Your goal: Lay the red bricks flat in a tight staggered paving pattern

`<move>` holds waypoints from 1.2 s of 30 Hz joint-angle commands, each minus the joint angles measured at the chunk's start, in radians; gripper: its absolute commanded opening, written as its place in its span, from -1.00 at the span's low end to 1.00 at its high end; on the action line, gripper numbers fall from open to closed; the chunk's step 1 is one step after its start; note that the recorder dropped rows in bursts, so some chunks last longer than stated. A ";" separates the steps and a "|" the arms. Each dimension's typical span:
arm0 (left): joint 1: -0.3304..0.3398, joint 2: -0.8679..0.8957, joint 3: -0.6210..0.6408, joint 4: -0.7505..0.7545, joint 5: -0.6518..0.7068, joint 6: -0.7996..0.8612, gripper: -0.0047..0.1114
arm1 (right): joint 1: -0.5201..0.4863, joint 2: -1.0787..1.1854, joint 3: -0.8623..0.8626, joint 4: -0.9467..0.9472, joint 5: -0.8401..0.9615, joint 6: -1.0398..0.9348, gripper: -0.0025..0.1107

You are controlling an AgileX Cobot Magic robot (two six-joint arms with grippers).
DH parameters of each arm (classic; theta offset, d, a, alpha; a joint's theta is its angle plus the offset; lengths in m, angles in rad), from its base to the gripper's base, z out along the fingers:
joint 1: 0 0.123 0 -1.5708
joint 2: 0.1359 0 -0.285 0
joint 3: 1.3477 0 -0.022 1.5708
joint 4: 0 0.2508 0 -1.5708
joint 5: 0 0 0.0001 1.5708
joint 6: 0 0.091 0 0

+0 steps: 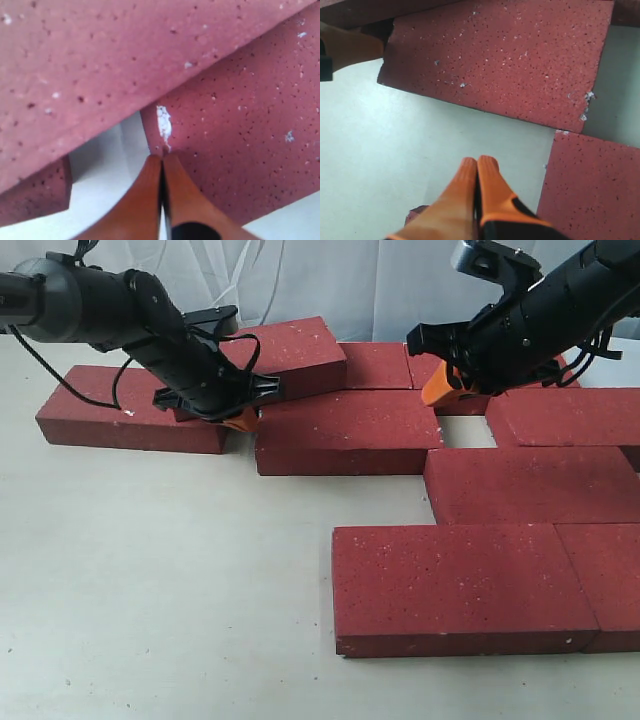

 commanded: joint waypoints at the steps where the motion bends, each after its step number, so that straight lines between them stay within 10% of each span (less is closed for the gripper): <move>1: -0.020 0.022 -0.006 -0.003 -0.027 0.002 -0.92 | -0.004 -0.008 0.003 0.000 -0.007 -0.007 -0.97; 20: -0.009 -0.031 -0.006 0.125 -0.023 0.037 -0.92 | -0.004 -0.008 0.003 0.000 -0.012 -0.007 -0.97; 36: -0.024 0.049 -0.006 -0.056 -0.084 0.036 -0.92 | -0.004 -0.008 0.003 0.005 -0.028 -0.007 -0.97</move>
